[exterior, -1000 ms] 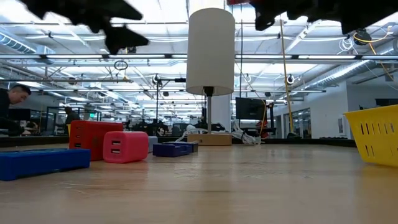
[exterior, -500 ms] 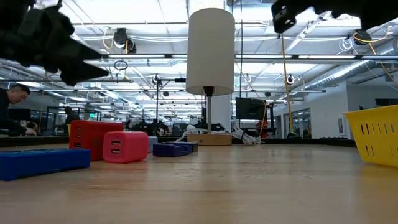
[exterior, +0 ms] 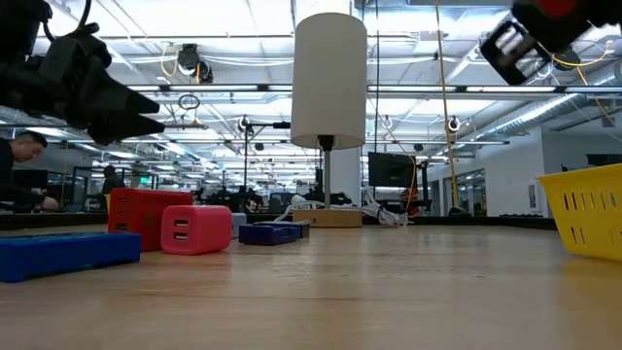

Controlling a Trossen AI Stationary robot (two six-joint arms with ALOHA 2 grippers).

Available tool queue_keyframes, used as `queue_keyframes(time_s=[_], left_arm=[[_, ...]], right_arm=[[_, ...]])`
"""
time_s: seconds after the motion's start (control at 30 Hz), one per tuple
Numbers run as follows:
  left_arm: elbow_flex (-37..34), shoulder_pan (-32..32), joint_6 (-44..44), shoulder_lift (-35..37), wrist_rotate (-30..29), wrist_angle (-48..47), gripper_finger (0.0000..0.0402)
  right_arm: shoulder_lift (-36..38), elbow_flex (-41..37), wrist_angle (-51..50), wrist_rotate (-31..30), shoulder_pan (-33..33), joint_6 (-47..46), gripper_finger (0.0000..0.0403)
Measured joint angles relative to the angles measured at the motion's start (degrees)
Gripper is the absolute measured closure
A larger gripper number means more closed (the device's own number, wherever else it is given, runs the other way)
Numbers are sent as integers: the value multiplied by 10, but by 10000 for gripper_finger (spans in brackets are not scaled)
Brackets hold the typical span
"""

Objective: Pick & Place Office items
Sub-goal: Put the top red charger adapter into the bottom yellow bin

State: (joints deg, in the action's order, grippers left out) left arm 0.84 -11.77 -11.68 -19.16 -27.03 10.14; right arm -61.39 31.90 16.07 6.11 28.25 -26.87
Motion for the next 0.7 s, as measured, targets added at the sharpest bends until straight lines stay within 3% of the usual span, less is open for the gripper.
queue_keyframes(time_s=[0.23,0.7], left_arm=[[0,0,24,0,0,0,93],[1,0,23,0,0,0,82]], right_arm=[[0,0,-95,17,27,-123,287],[-10,0,-163,31,92,-174,287]])
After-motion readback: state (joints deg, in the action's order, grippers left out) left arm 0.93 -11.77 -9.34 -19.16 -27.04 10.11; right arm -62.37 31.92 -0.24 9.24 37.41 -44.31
